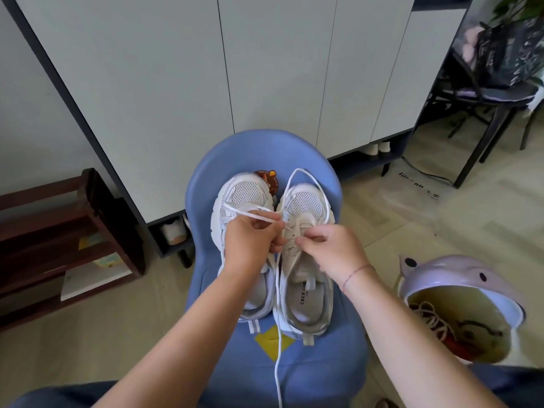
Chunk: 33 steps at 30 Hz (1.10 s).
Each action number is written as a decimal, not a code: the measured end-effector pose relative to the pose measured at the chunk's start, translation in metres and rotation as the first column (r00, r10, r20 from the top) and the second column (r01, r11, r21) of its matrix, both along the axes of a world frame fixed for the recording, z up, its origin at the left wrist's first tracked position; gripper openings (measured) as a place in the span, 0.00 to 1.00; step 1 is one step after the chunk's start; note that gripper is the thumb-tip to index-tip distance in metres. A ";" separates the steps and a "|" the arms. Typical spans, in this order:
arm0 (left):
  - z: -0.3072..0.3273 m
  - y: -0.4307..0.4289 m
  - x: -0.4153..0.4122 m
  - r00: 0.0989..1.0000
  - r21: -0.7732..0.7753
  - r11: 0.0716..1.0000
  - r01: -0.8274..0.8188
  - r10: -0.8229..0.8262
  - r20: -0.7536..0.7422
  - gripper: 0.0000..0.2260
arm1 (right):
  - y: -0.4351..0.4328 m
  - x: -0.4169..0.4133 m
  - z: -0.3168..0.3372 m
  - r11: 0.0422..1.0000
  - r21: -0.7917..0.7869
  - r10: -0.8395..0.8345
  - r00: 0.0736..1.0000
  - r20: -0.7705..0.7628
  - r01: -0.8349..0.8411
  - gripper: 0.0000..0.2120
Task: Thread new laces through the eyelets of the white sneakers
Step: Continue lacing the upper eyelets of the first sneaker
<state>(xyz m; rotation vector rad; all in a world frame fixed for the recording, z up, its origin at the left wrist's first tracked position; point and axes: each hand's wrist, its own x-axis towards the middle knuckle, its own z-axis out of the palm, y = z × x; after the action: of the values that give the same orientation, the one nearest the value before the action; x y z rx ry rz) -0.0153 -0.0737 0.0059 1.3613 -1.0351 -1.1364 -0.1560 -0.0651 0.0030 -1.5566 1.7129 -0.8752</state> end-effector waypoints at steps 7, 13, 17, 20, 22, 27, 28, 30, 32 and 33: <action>-0.002 -0.007 0.002 0.996 0.008 0.999 0.038 -0.039 0.083 0.04 | -0.009 0.006 -0.004 0.991 0.112 0.069 0.996 0.056 -0.075 0.13; -0.004 -0.006 0.002 0.992 0.009 1.000 0.029 -0.030 0.123 0.04 | 0.000 0.001 -0.013 0.982 0.188 -0.072 0.854 0.515 -0.030 0.16; -0.004 -0.004 0.000 0.989 -0.004 1.000 0.003 -0.002 0.150 0.04 | -0.003 -0.003 -0.015 0.975 0.216 -0.076 0.833 0.549 -0.053 0.17; -0.005 -0.005 -0.003 0.983 -0.028 0.999 -0.029 0.034 0.179 0.03 | -0.004 -0.006 -0.016 0.971 0.229 -0.076 0.819 0.569 -0.069 0.18; -0.007 -0.006 -0.006 0.975 -0.055 0.997 -0.047 0.057 0.213 0.03 | -0.004 -0.010 -0.018 0.968 0.240 -0.081 0.811 0.579 -0.075 0.18; -0.009 -0.005 -0.009 0.966 -0.093 0.994 -0.048 0.070 0.248 0.06 | -0.006 -0.012 -0.019 0.964 0.251 -0.076 0.813 0.578 -0.089 0.18; -0.008 -0.004 -0.010 0.968 -0.089 0.995 -0.047 0.067 0.241 0.06 | -0.006 -0.011 -0.019 0.965 0.248 -0.073 0.814 0.577 -0.089 0.19; -0.007 -0.004 -0.013 0.965 -0.084 0.995 -0.059 0.079 0.252 0.07 | -0.006 -0.010 -0.019 0.966 0.243 -0.069 0.808 0.585 -0.094 0.19; -0.009 -0.004 -0.016 0.947 -0.093 0.993 -0.065 0.091 0.308 0.09 | -0.007 -0.010 -0.020 0.966 0.238 -0.060 0.803 0.593 -0.103 0.19; -0.009 -0.003 -0.018 0.935 -0.099 0.993 -0.064 0.094 0.342 0.10 | -0.007 -0.010 -0.019 0.966 0.235 -0.056 0.801 0.596 -0.108 0.19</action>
<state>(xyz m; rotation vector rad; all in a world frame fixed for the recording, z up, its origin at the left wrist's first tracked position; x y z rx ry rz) -0.0328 -0.0767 -0.0032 1.5529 -1.2524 -0.7965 -0.1659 -0.0718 -0.0164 -0.9755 1.2701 -0.9565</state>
